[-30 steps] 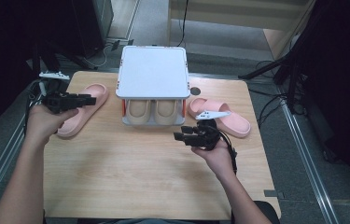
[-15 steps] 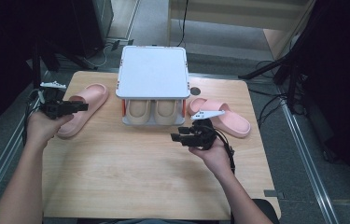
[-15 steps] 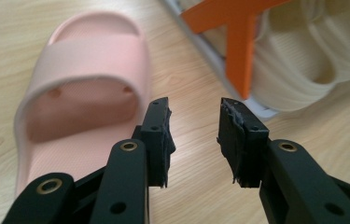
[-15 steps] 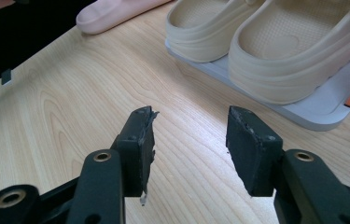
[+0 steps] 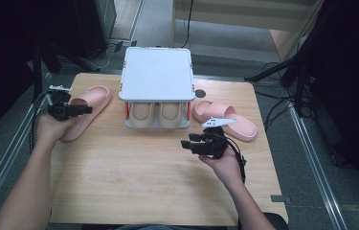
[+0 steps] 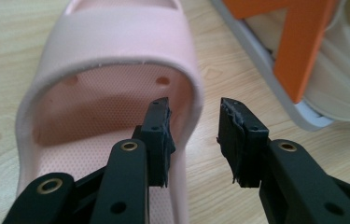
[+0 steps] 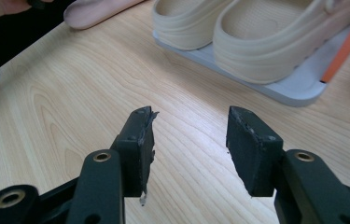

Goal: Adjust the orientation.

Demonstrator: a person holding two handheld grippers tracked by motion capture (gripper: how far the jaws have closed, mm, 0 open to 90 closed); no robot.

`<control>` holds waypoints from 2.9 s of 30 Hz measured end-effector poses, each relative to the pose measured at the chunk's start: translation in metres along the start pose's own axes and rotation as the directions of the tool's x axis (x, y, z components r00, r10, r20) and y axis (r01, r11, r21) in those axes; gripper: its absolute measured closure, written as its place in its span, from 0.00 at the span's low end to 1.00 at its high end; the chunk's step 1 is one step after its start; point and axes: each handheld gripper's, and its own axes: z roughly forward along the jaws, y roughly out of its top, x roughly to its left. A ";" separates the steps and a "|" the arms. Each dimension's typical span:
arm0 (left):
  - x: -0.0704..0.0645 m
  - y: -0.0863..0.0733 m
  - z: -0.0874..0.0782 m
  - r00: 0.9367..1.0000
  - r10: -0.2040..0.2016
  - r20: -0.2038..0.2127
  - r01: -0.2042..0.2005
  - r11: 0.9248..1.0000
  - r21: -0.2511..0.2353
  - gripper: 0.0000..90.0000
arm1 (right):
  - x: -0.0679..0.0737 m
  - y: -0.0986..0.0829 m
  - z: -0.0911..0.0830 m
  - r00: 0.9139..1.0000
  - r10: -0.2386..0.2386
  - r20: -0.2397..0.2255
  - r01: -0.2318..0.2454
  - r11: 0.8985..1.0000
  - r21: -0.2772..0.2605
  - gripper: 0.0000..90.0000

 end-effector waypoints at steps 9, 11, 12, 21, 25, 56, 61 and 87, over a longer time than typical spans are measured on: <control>-0.002 0.010 0.011 0.999 0.012 -0.038 -0.012 1.000 -0.010 0.77 | -0.002 -0.010 -0.011 0.999 0.016 0.039 -0.016 1.000 -0.005 0.58; -0.002 0.012 0.012 0.999 -0.006 -0.037 0.005 0.999 -0.035 0.81 | -0.002 -0.013 -0.013 0.998 0.024 0.049 -0.024 1.000 -0.004 0.58; -0.001 0.012 0.012 1.000 -0.010 -0.026 0.009 0.999 -0.038 0.83 | -0.003 -0.014 -0.014 0.998 0.025 0.051 -0.024 1.000 -0.004 0.58; -0.002 0.013 0.009 0.998 -0.001 -0.058 0.000 1.000 -0.019 0.92 | -0.005 -0.016 -0.016 0.998 0.035 0.046 -0.034 0.999 -0.008 0.57; -0.001 0.016 -0.001 0.998 -0.026 -0.059 0.023 0.999 -0.050 0.93 | -0.008 -0.016 -0.014 0.999 0.044 0.030 -0.044 0.999 -0.006 0.57; -0.054 0.027 0.042 0.986 -0.115 -0.122 0.110 0.993 -0.042 0.87 | -0.006 -0.009 0.000 1.000 0.016 0.004 -0.016 1.000 0.017 0.57; -0.053 0.027 0.037 0.990 -0.100 -0.103 0.098 0.995 -0.031 0.81 | -0.005 -0.009 -0.001 1.000 0.017 0.005 -0.017 1.000 0.018 0.57; -0.001 0.010 -0.027 0.986 -0.085 -0.145 0.074 0.994 -0.075 0.88 | -0.005 -0.008 0.001 1.000 0.011 0.000 -0.011 1.000 0.023 0.57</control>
